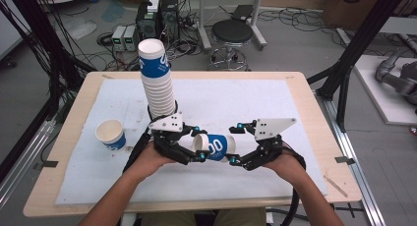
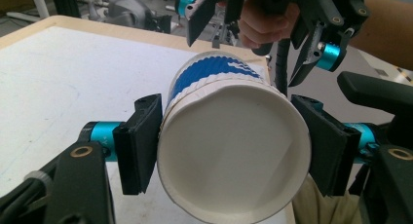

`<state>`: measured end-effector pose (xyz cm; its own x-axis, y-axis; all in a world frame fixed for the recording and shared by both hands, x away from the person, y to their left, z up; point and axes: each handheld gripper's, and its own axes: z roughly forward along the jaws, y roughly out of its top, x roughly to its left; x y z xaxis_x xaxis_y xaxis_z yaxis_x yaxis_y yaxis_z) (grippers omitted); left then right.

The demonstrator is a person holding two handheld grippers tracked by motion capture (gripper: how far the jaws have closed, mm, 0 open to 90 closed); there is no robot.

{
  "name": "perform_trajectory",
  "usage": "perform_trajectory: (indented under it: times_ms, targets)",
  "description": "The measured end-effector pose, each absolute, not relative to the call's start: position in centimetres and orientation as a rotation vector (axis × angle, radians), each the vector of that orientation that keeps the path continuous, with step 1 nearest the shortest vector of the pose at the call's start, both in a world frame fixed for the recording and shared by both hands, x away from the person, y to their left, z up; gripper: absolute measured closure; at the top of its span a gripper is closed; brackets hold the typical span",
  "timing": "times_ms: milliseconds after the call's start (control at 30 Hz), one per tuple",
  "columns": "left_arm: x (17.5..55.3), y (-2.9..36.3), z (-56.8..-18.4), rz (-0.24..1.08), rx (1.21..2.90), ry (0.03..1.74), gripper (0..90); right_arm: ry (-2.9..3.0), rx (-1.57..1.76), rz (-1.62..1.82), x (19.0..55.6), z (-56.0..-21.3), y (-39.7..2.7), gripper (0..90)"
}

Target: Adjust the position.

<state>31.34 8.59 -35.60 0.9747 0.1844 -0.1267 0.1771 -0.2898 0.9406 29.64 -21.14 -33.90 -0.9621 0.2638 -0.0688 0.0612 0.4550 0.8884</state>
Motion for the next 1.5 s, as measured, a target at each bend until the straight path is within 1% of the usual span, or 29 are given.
perform_trajectory:
  times_ms: [367, 1067, 1500]
  targets:
    - [31.1, 9.8, -36.5, 0.068, 1.791, 0.29, 30.3, 2.425, 0.394, 1.555, 29.3, -35.2, -22.9, 20.4]
    - [30.4, 11.1, -37.0, 0.114, 1.737, 0.306, 30.1, 2.334, 0.545, 1.586, 28.5, -38.0, -25.3, 20.3]
    - [30.6, 10.9, -36.9, 0.115, 1.731, 0.304, 30.1, 2.319, 0.539, 1.583, 28.5, -37.9, -25.7, 20.4]
